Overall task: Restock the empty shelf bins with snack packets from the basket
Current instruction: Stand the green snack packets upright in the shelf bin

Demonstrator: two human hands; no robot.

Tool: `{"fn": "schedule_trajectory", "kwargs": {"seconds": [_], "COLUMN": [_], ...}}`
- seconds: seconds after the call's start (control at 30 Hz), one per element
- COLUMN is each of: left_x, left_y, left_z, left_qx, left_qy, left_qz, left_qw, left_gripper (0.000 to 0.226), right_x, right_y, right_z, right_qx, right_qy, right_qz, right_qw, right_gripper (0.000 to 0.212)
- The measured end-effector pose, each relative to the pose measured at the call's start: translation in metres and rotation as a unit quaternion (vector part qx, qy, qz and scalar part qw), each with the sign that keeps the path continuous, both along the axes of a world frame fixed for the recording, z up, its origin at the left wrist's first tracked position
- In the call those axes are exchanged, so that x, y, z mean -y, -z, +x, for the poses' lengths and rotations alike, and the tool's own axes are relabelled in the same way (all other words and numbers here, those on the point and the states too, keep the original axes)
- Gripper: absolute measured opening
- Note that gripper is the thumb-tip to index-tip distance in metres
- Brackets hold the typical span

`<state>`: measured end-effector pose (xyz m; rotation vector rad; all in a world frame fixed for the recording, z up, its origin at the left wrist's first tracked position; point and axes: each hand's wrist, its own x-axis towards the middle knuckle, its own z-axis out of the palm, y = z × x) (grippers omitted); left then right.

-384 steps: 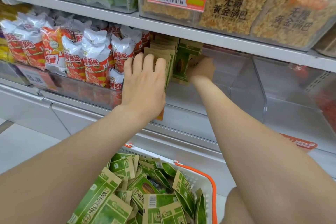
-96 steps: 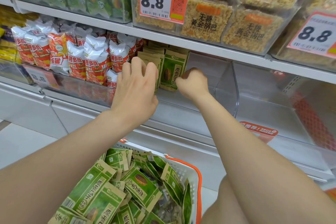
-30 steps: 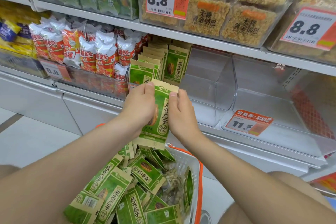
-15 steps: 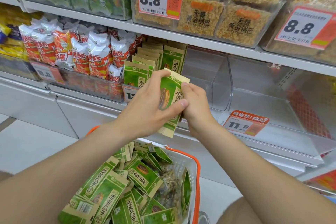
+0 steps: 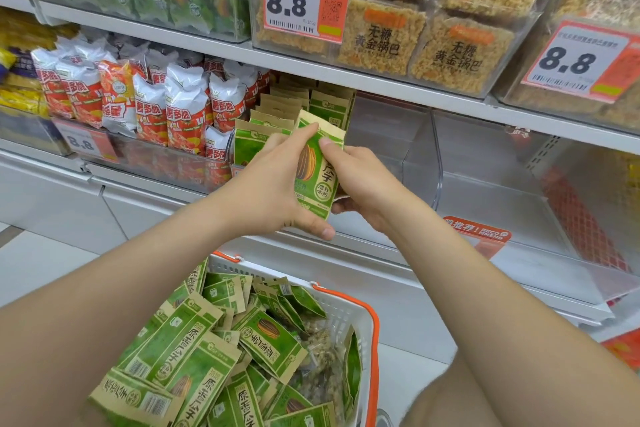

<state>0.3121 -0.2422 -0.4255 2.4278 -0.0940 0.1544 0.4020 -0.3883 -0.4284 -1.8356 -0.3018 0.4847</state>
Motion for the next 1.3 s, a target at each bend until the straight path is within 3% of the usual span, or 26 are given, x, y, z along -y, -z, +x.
{"fn": "schedule_trajectory", "kwargs": {"seconds": [0.23, 0.33, 0.47, 0.6, 0.73, 0.83, 0.97, 1.13, 1.3], "left_x": [-0.007, -0.007, -0.011, -0.016, -0.023, -0.028, -0.034, -0.031, -0.039], "left_y": [0.004, 0.008, 0.013, 0.015, 0.02, 0.022, 0.023, 0.029, 0.031], "left_z": [0.015, 0.017, 0.02, 0.019, 0.023, 0.025, 0.026, 0.023, 0.026], "left_qx": [0.038, 0.089, 0.139, 0.161, 0.15, 0.116, 0.116, 0.046, 0.019], "left_qy": [-0.042, -0.07, -0.111, -0.151, -0.193, -0.205, -0.116, -0.048, -0.073], "left_qz": [0.035, 0.041, 0.143, 0.2, 0.205, 0.206, 0.229, 0.304, 0.328], "left_qw": [0.998, 0.993, 0.974, 0.955, 0.948, 0.95, 0.959, 0.95, 0.942], "left_gripper": [0.151, 0.128, 0.089, 0.047, 0.046, 0.042, 0.021, 0.033, 0.03], "right_x": [-0.015, -0.019, -0.021, -0.016, -0.021, -0.034, -0.046, -0.051, -0.045], "right_y": [0.0, 0.003, 0.017, 0.022, 0.037, 0.041, 0.042, 0.044, 0.045], "right_z": [0.012, 0.024, 0.056, 0.074, 0.088, 0.095, 0.101, 0.106, 0.111], "right_qx": [-0.036, 0.038, 0.149, 0.178, 0.224, 0.246, 0.246, 0.21, 0.195], "right_qy": [-0.041, 0.015, 0.168, 0.173, 0.107, 0.116, 0.156, 0.228, 0.232], "right_qz": [0.02, 0.01, -0.03, -0.053, -0.146, -0.165, -0.15, -0.13, -0.151], "right_qw": [0.998, 0.999, 0.974, 0.967, 0.958, 0.948, 0.945, 0.942, 0.941], "right_gripper": [0.039, 0.04, 0.06, 0.038, 0.03, 0.034, 0.036, 0.063, 0.026]}}
